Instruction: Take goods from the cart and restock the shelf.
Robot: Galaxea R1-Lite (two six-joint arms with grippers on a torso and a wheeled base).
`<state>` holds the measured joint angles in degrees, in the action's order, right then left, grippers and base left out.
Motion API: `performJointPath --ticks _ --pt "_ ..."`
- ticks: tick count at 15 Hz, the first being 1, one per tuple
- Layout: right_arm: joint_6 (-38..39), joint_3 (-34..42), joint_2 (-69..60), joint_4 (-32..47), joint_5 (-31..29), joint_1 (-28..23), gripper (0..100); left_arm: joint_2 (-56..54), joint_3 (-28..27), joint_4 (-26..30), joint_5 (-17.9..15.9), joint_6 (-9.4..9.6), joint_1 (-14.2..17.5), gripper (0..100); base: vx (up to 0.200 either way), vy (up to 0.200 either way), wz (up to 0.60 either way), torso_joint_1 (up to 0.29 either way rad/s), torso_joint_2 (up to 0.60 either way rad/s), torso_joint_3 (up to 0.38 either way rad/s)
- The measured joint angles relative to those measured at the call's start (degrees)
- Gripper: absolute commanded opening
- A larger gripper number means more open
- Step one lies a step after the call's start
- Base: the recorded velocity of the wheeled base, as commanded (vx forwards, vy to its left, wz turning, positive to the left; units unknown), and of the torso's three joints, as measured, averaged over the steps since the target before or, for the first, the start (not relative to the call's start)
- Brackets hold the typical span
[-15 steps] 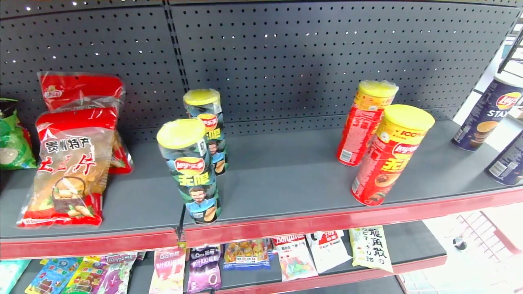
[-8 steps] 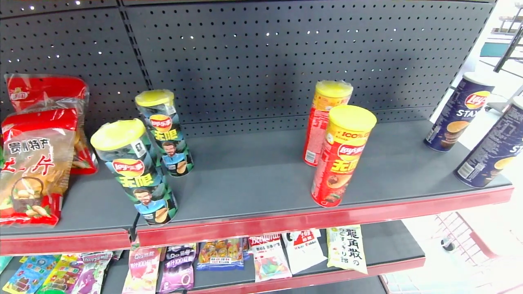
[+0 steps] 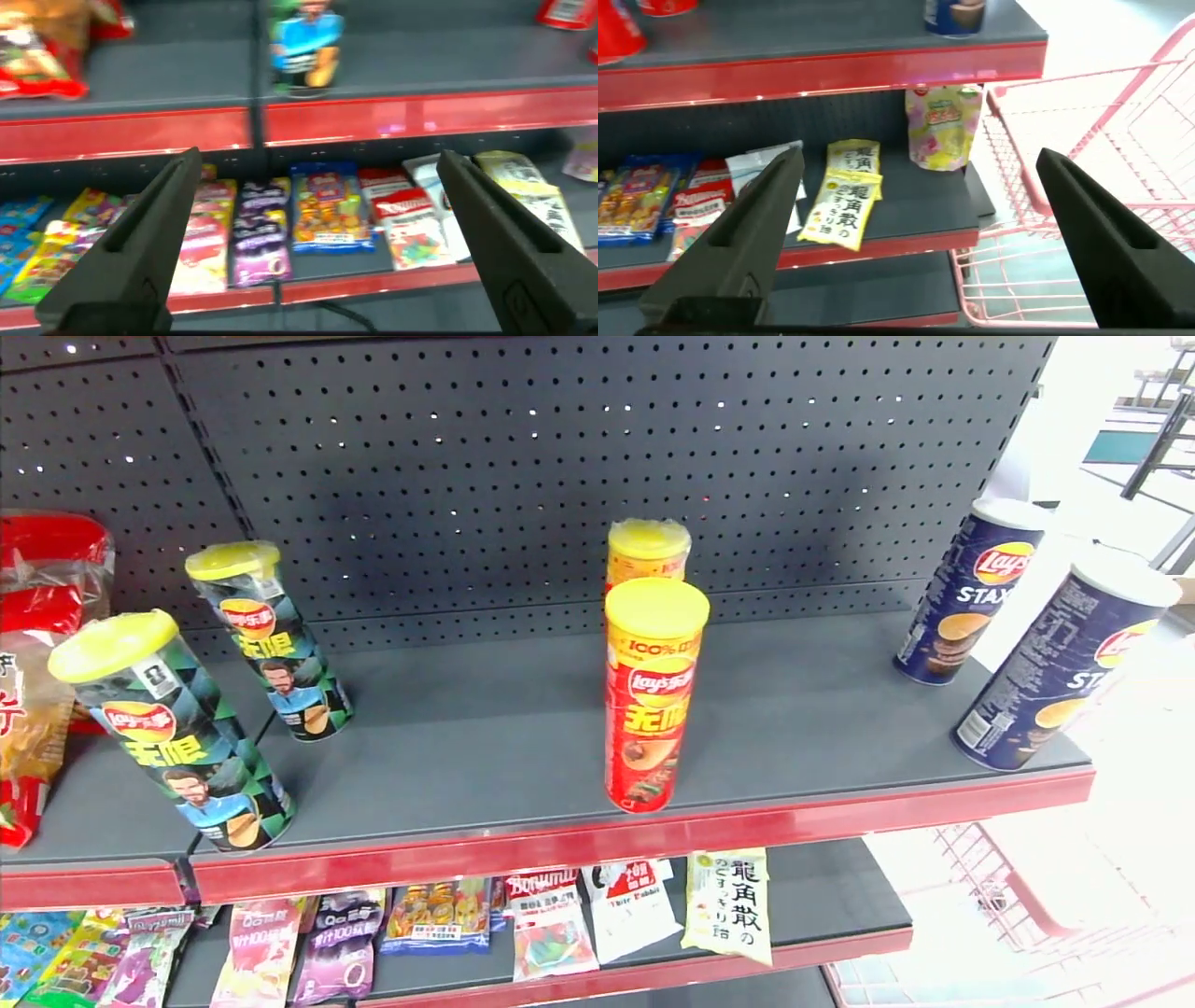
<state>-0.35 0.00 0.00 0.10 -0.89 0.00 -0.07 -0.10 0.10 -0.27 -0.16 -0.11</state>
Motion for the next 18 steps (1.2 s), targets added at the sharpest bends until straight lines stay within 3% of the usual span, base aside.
performJointPath --ticks 18 --pt "-0.1 0.0 0.0 0.0 -0.1 0.0 100 0.0 0.0 0.0 -0.2 0.0 0.0 100 0.0 0.0 0.07 0.0 0.0 0.0"
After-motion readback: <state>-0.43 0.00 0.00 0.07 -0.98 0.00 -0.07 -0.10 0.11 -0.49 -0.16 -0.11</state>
